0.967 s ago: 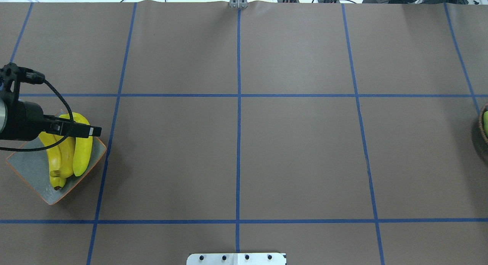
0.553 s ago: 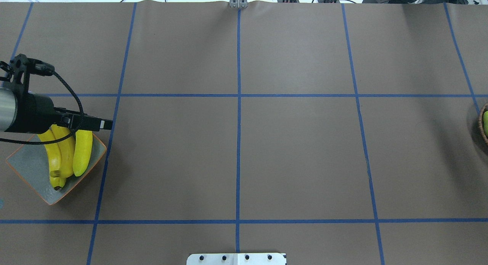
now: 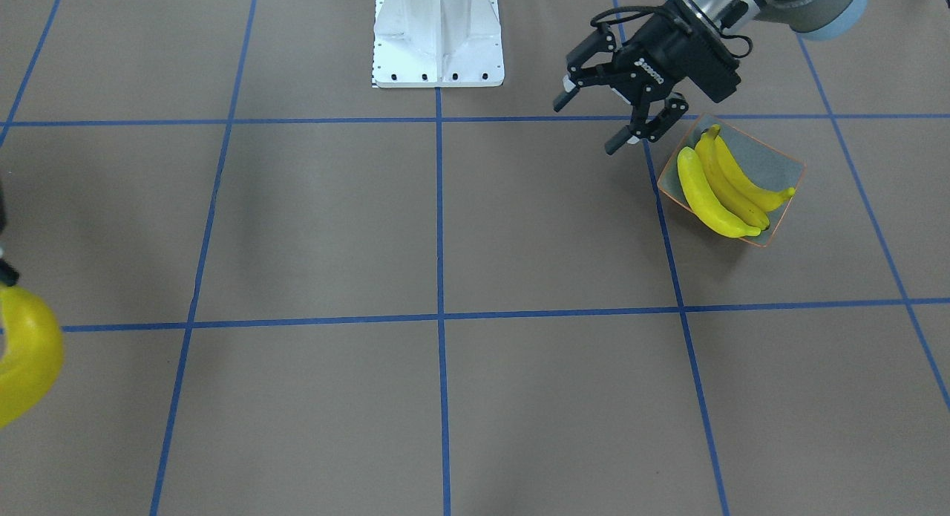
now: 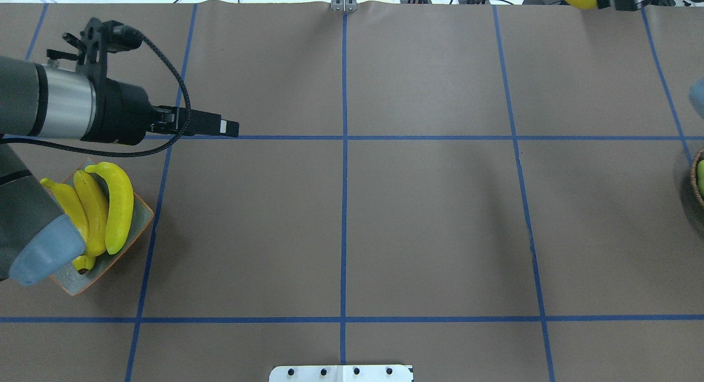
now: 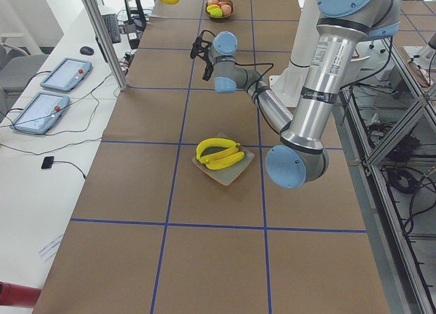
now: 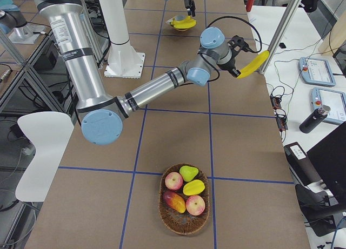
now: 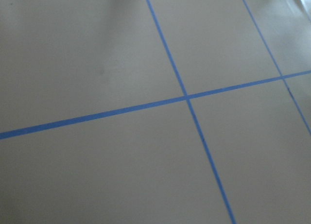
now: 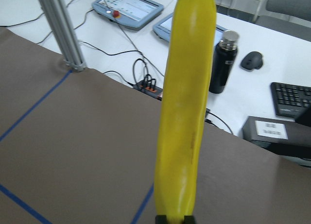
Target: Transfer all bananas from basket to plate
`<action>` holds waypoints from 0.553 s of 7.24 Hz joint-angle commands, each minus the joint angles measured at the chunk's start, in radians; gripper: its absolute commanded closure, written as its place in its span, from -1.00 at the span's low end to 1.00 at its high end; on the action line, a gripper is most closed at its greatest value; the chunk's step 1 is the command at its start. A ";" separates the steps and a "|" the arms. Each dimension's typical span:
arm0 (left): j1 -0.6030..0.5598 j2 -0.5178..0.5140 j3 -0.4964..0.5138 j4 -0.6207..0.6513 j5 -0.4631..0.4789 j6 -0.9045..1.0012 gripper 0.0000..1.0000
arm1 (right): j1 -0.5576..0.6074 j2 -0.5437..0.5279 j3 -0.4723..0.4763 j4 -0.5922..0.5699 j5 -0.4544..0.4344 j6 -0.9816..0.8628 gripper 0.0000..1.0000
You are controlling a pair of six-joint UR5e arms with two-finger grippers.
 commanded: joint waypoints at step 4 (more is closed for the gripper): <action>0.003 -0.157 0.074 0.000 0.047 -0.071 -1.00 | -0.303 0.059 0.141 -0.136 -0.102 0.088 1.00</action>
